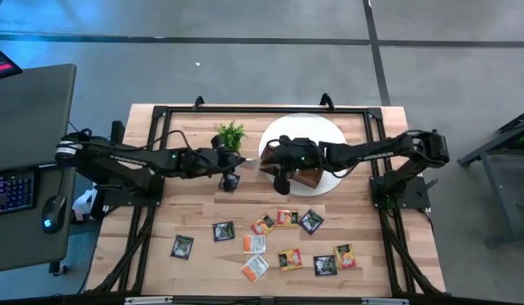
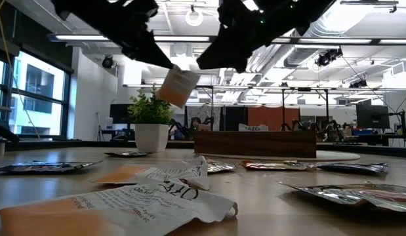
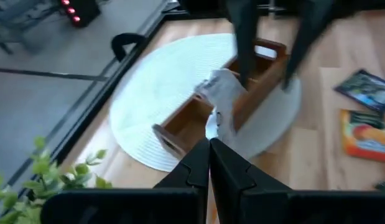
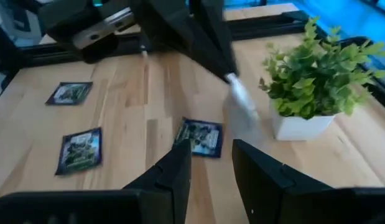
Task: Pick & Place Tea
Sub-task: Put the white tea bag into the middle compartment of the wooden organizer
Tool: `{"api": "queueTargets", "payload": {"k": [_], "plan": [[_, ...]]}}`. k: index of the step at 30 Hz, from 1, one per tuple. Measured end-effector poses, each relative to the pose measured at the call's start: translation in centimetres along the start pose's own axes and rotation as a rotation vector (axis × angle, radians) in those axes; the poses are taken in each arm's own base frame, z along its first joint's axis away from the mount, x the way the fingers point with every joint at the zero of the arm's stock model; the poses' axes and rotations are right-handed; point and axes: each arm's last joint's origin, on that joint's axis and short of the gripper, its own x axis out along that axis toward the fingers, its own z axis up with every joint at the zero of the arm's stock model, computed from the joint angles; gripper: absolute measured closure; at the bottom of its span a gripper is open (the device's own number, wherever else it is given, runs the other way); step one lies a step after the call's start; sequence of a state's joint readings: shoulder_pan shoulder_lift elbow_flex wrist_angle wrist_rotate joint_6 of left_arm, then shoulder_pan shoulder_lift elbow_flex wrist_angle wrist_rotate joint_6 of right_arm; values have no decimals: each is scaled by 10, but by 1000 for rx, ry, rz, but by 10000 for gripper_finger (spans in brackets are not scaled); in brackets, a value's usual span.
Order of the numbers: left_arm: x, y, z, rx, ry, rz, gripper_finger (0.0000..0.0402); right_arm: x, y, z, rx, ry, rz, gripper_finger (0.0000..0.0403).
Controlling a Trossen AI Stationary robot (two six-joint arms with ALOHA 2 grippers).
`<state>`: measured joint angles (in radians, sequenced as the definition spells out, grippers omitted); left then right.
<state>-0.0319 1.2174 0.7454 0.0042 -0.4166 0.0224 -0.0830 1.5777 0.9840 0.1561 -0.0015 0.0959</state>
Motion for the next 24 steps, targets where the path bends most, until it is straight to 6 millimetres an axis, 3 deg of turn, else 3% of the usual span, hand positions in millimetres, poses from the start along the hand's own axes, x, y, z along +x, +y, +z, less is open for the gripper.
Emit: {"api": "queueTargets", "payload": {"k": [14,24], "plan": [[4,-2,14,2,-12,-2,394,11,-10,-5,-49,-8,-74,289],[4,-1,11,9,22,15,394,5,1,5,-207,-86,-37,289]]}}
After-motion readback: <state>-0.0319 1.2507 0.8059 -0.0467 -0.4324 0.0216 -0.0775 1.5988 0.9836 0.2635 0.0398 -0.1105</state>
